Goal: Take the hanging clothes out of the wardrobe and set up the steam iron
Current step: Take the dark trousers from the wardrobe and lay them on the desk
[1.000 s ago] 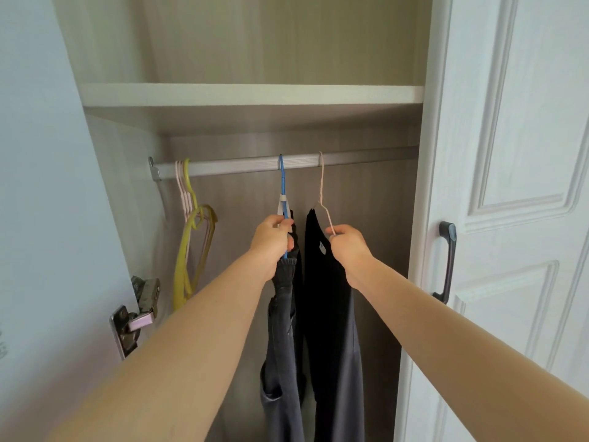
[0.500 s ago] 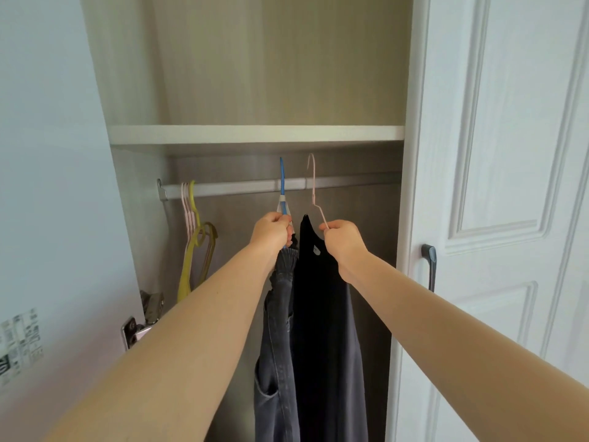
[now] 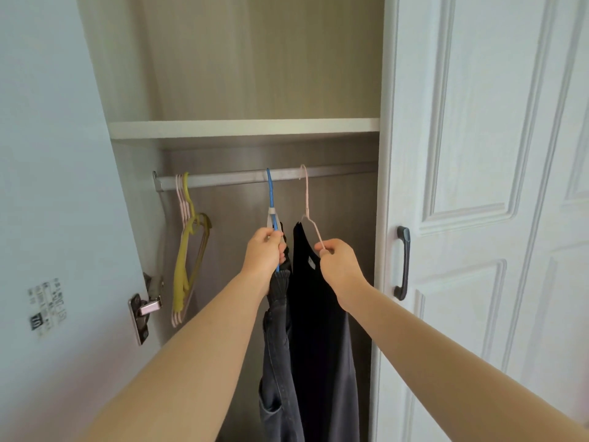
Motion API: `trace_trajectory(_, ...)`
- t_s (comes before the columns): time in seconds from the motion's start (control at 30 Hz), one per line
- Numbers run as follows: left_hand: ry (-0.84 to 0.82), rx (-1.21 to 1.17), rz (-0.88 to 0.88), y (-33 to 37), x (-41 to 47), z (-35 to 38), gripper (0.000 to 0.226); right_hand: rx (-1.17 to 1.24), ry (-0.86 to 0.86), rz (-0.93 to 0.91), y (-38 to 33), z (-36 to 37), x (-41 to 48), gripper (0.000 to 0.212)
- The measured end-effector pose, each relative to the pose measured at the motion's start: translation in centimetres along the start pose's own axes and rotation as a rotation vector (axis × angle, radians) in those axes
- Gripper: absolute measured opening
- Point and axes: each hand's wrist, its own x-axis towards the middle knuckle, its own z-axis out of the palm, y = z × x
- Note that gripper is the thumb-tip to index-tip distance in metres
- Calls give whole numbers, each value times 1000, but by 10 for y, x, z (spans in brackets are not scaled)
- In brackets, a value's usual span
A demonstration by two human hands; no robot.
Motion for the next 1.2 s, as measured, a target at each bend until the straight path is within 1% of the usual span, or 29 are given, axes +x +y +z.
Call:
trace_trajectory(0.27,-2,-53,-68,3,-49,-9,14,-44,-20,28,0,-17,-58,24)
trace_trajectory(0.33,17,-106,-147,10,-61,-11,11,-58,-15,28,-4,-22,-74,23)
trace_trajectory(0.43,43,-319,-377,22,-80,-17,14,-98,-27,21,-13,-29,-101,24)
trace_trajectory(0.5,30,-433,-436,28,-100,-22,17,-135,-50,22,-20,-34,-122,23)
trace_trajectory(0.6,57,-539,-433,38,-139,-31,25,-161,-49,15,-33,-42,-154,23)
trace_trajectory(0.67,60,-584,-431,45,-164,-37,25,-154,-35,7,-39,-47,-177,24)
trace_trajectory(0.9,114,-585,-406,61,-247,-53,29,-112,24,1,-44,-49,-275,24)
trace_trajectory(1.0,91,-601,-391,68,-282,-63,26,-127,50,-10,-45,-56,-314,24)
trace_trajectory(1.1,37,-592,-348,79,-321,-74,19,-139,91,-4,-47,-65,-349,23)
trace_trajectory(1.2,-29,-644,-358,94,-361,-83,12,-140,128,-7,-48,-72,-385,24)
